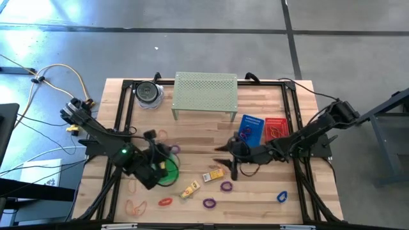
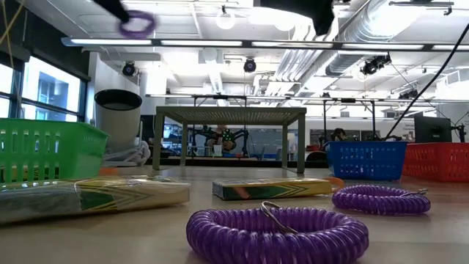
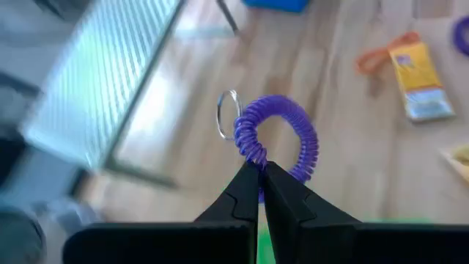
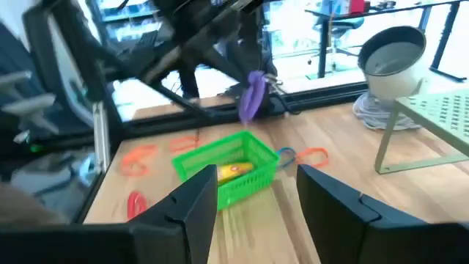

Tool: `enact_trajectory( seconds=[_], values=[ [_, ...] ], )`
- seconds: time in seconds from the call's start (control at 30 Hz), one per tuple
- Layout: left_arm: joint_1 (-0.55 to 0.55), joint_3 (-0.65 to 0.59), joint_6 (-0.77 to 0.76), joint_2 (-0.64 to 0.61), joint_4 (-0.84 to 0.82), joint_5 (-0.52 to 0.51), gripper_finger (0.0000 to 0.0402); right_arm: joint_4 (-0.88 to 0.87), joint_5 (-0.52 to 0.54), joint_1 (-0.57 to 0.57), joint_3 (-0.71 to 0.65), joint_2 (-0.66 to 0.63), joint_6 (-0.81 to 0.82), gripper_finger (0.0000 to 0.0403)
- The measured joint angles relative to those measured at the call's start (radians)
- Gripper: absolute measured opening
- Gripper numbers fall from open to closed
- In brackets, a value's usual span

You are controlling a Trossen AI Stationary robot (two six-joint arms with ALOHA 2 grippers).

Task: Pick & Place Office Desk Supplies
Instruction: Put the violet spring keychain into the blue bin

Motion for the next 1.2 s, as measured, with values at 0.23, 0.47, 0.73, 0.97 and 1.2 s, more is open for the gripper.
enact_trajectory(
  seconds=[0.23,0.47,0.73,0.97,1.2],
  values=[
    [0.031,0.0,0.279,0.139,0.24,-0.241,0.0002,0.097,-0.011,-0.045,0.0,0.055,0.052,0.0176],
    [0.032,0.0,0.417,0.163,0.398,-0.301,0.0002,0.168,-0.008,-0.089,0.0,0.123,0.045,0.0176],
    [0.032,0.001,0.501,0.163,0.48,-0.296,0.0002,0.353,-0.043,-0.103,0.0,0.207,-0.076,0.0176],
    [0.043,0.001,0.517,0.163,0.485,-0.304,0.0002,0.402,-0.12,-0.103,0.0,0.219,-0.114,0.0176],
    [0.055,0.001,0.517,0.163,0.513,-0.302,0.0002,0.406,-0.043,-0.108,0.0,0.219,-0.105,0.0176]
  ],
)
